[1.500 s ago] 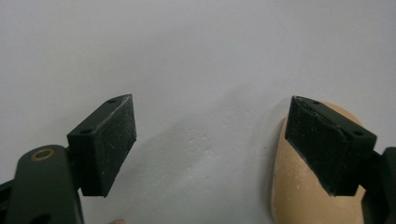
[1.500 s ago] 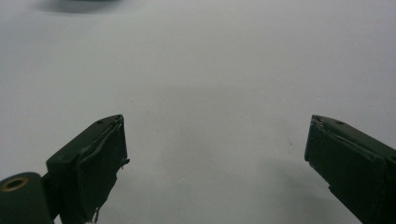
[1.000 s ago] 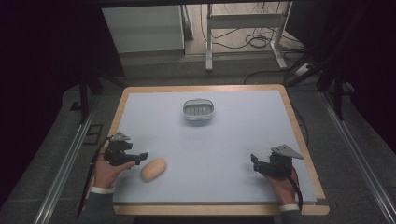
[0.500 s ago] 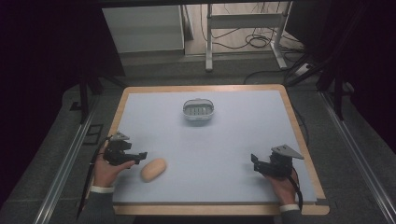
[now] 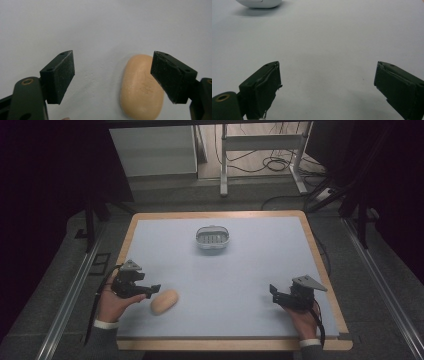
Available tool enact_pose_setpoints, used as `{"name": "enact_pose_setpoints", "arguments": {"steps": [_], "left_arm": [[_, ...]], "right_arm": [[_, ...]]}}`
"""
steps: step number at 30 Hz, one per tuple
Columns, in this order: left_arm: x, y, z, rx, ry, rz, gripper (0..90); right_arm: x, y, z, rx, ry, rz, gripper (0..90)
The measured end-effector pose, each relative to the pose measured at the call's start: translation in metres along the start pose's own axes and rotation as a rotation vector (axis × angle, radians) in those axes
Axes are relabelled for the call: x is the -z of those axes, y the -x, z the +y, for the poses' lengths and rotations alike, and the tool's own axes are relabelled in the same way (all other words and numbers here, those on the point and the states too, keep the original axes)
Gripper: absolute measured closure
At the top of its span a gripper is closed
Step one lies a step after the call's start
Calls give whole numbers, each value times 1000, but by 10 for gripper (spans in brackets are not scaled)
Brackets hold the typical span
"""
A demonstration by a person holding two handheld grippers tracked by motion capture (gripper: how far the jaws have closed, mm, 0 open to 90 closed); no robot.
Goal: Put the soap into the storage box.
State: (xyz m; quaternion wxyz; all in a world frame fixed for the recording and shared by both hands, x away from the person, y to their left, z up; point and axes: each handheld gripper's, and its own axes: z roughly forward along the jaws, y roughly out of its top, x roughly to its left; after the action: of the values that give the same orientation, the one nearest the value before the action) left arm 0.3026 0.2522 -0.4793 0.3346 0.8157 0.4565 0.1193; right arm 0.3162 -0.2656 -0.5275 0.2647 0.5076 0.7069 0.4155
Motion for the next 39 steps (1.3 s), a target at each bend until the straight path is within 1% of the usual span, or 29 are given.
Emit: {"name": "enact_pose_setpoints", "arguments": {"steps": [4, 6, 8, 9, 10, 12, 15, 21, 22, 27, 31, 39], "left_arm": [[4, 6, 6, -25, -13, -8, 208], [4, 8, 7, -31, -19, -10, 208], [2, 11, 8, -42, -40, -18, 208], [2, 11, 8, -42, -40, -18, 208], [-1, 13, 8, -51, -56, -23, 207], [-2, 14, 7, -52, -60, -24, 207], [-6, 16, 5, -67, -91, -37, 206], [-13, 23, 1, -83, -140, -59, 196], [-15, 24, 0, -91, -151, -63, 195], [-23, 26, -5, -95, -186, -72, 190], [-29, 28, -8, -104, -208, -78, 186], [-39, 33, -8, -120, -244, -83, 180]], "right_arm": [[0, 0, 0, -1, -5, 3, 72], [-1, 0, 0, -5, -9, 2, 72], [-1, 1, 0, -5, -11, 4, 72], [-1, 1, 0, -5, -11, 4, 72], [-1, 0, 0, -3, -12, 4, 72], [-1, 0, 0, -3, -13, 4, 72], [-1, 0, 0, 0, -13, 3, 72], [-1, 0, 0, -1, -14, 0, 72], [-1, 0, 0, -2, -14, 0, 72], [-2, 0, 1, -5, -23, -6, 72], [-2, 0, 1, -9, -25, -6, 72], [-3, 0, 1, -6, -26, -9, 72]]}}
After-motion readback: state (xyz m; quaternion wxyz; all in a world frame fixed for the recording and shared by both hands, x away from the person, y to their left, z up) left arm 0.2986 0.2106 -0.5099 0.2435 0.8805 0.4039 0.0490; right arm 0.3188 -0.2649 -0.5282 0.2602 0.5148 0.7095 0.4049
